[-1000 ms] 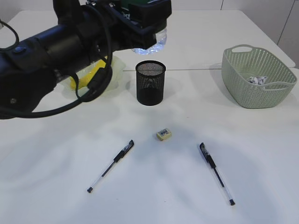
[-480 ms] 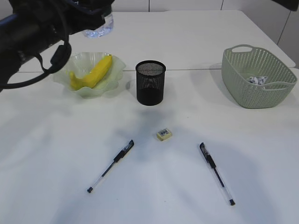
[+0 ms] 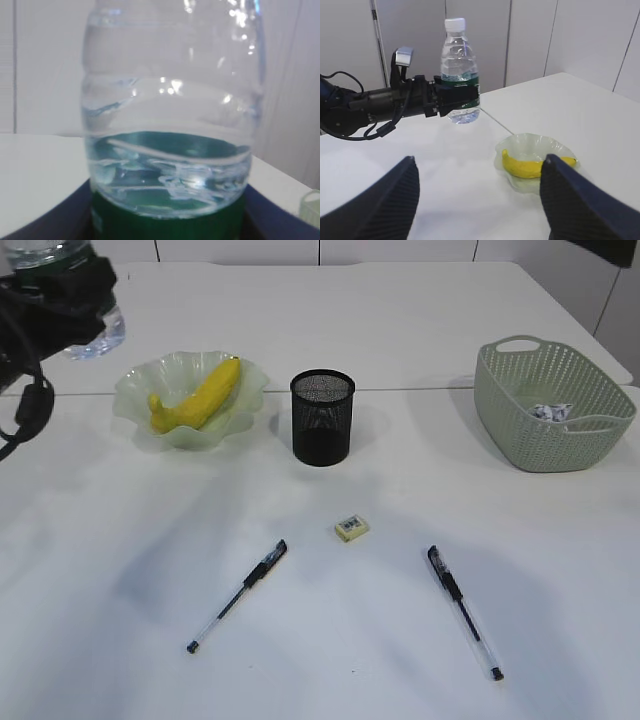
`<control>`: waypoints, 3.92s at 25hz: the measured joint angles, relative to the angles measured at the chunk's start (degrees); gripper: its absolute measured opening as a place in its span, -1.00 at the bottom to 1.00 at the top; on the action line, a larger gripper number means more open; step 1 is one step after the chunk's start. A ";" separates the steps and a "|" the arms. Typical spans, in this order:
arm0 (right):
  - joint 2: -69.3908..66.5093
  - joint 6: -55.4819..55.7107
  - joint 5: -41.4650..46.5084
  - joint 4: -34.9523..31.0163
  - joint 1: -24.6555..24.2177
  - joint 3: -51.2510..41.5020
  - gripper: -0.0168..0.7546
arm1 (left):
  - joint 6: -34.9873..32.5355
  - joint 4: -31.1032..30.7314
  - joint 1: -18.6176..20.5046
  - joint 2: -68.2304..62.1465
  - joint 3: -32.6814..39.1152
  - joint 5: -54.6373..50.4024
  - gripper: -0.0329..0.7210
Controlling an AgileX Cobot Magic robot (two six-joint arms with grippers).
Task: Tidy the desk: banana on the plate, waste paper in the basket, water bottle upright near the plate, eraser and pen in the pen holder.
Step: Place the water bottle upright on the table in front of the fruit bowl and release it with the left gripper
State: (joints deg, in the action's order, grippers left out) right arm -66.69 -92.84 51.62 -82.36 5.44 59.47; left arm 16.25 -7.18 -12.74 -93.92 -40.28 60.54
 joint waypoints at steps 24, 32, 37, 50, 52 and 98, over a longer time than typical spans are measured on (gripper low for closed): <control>0.00 0.67 -0.83 1.69 0.00 0.00 0.48 | -6.22 3.38 11.84 -11.65 3.77 1.46 0.10; 0.00 1.12 -0.83 2.17 0.00 0.00 0.48 | -6.47 3.30 11.84 -17.07 0.97 1.46 0.10; 0.00 1.14 -0.83 2.21 0.00 0.00 0.48 | -6.69 2.48 11.84 -20.46 -1.35 1.59 0.10; 0.00 1.24 -0.83 2.30 0.00 0.00 0.48 | -6.69 -0.15 11.84 -28.10 -8.94 1.59 0.10; 0.00 1.24 -0.83 2.30 0.00 0.00 0.48 | -6.69 -0.84 11.84 -29.17 -9.48 1.59 0.10; 0.00 1.78 -0.93 2.33 0.00 0.00 0.48 | -4.75 -6.01 11.84 -39.77 -6.00 7.60 0.54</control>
State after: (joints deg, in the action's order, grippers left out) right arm -66.69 -91.05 50.69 -80.02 5.44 59.47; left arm 11.51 -13.19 -0.90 -133.69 -46.28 68.14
